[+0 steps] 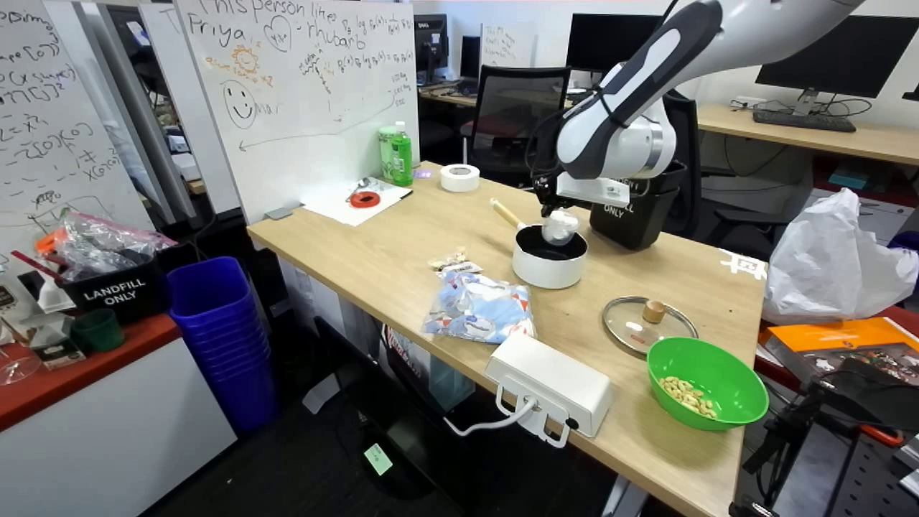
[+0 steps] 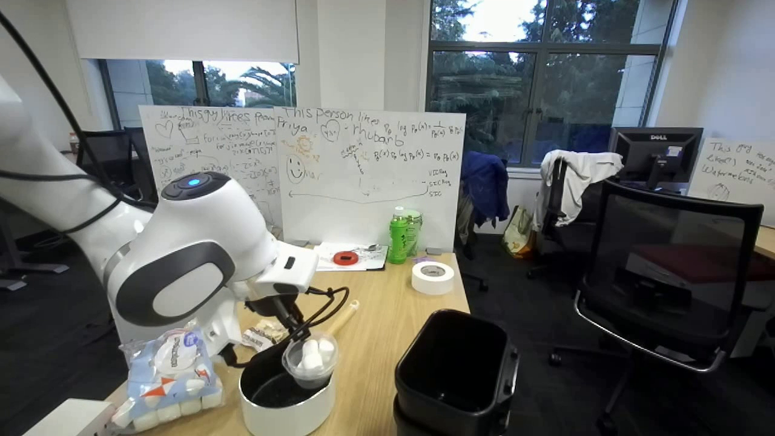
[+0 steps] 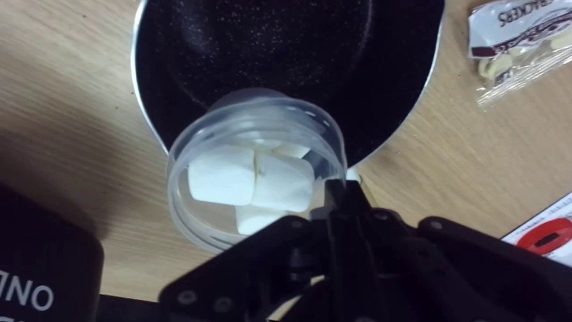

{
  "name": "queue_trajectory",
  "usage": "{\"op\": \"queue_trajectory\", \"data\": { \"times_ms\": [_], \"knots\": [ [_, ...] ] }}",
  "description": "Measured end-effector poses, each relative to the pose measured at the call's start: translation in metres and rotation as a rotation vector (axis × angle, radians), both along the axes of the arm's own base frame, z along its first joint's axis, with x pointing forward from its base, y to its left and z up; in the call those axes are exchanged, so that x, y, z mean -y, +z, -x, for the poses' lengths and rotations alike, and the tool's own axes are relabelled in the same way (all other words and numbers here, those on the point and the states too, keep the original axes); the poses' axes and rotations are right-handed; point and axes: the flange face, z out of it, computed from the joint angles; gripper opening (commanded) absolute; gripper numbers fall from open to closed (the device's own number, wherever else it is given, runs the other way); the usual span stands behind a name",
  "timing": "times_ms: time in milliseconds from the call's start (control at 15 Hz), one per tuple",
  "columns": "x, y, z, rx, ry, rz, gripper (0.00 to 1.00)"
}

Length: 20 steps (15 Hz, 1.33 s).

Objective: Place the clear bowl inside the white saucepan

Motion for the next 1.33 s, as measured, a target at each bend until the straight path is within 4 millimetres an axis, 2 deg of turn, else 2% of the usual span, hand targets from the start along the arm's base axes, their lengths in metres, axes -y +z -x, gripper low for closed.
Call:
{"op": "queue_trajectory", "data": {
  "times_ms": [133,600,867,933,1000,1333],
  "knots": [
    [0.001,-0.004,0.004,-0.016,-0.010,0.020,0.00],
    [-0.031,-0.016,0.009,-0.050,0.054,0.040,0.00],
    [-0.036,-0.024,0.012,-0.075,0.075,0.053,0.00],
    [-0.036,-0.027,0.013,-0.082,0.079,0.055,0.11],
    [-0.037,-0.030,0.014,-0.087,0.082,0.056,0.27],
    [-0.043,-0.035,0.015,-0.099,0.091,0.052,0.62]
  ]
}}
